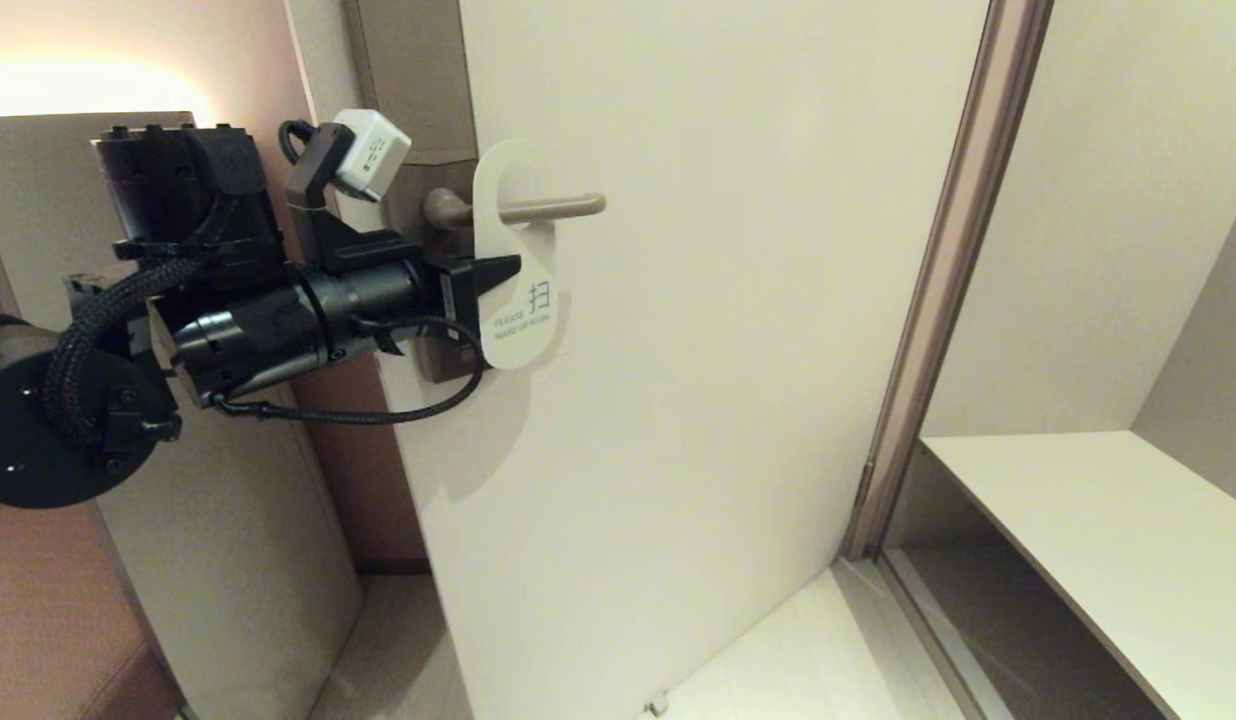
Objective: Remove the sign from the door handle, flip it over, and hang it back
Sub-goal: Take down the sign
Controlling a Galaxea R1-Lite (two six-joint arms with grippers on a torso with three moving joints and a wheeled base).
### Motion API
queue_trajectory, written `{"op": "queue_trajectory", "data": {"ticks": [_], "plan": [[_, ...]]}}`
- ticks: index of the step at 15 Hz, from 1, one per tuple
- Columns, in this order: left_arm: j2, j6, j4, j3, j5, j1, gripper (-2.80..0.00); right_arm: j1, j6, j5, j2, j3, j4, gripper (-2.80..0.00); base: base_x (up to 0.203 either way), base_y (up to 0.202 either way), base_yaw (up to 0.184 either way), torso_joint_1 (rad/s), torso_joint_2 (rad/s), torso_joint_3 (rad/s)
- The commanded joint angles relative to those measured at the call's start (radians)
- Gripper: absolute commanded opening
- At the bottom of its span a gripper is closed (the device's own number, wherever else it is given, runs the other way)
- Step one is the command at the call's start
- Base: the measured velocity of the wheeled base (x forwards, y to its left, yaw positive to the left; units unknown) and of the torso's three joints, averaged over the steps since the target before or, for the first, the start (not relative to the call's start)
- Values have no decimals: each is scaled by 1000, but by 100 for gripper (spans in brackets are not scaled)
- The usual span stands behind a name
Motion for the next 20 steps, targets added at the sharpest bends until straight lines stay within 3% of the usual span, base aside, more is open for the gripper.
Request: {"op": "queue_trajectory", "data": {"ticks": [1, 4, 20], "plan": [[11, 1, -2, 0, 8, 0, -280, 0, 0, 2, 1, 0, 0, -280, 0, 0, 0, 0, 0, 0], [28, 38, -2, -2, 52, -3, -280, 0, 0, 1, 1, 0, 0, -280, 0, 0, 0, 0, 0, 0], [86, 57, 110, -97, 322, -94, -280, 0, 0, 0, 1, 0, 0, -280, 0, 0, 0, 0, 0, 0]]}}
